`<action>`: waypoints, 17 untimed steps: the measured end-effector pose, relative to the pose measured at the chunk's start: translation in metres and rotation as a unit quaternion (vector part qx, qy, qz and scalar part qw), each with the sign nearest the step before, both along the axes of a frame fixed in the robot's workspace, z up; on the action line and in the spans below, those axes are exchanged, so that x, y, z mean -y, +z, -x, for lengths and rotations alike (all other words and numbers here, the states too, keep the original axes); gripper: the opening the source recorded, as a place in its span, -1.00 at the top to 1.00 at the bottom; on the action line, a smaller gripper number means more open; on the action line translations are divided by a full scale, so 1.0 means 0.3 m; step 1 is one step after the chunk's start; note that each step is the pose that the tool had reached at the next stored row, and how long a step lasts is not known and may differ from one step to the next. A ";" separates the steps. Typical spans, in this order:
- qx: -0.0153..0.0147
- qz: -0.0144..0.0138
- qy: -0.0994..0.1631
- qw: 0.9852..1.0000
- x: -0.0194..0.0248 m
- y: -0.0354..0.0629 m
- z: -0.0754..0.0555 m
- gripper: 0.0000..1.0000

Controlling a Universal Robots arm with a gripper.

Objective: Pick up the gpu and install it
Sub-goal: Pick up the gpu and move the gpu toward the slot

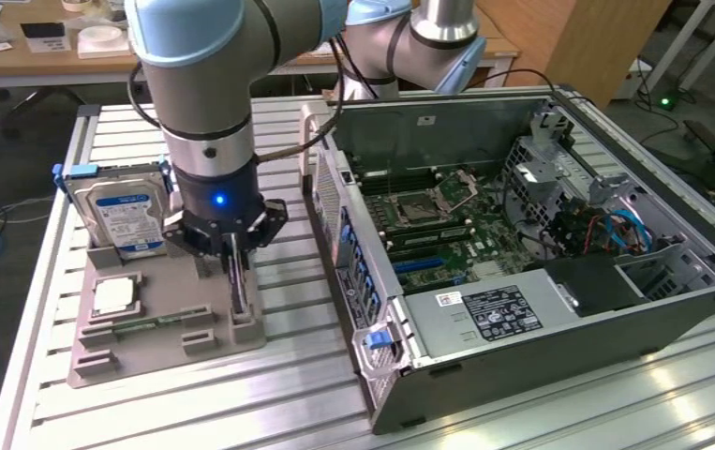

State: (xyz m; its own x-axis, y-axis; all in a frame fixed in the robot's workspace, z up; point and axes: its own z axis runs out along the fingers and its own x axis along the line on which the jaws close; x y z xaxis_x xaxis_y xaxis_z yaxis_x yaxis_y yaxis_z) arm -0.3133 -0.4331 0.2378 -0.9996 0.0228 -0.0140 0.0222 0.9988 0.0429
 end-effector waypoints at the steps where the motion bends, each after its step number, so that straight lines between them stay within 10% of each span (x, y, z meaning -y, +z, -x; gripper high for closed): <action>1: 0.000 0.000 0.000 1.000 0.000 0.010 0.000 0.44; 17: 0.000 0.000 0.000 1.000 0.000 0.231 0.000 0.44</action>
State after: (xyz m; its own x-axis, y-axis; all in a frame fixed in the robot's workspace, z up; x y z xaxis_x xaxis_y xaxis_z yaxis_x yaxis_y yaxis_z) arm -0.3133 -0.4331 0.3069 -0.9996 0.0228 -0.0141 0.0221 0.9988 0.0430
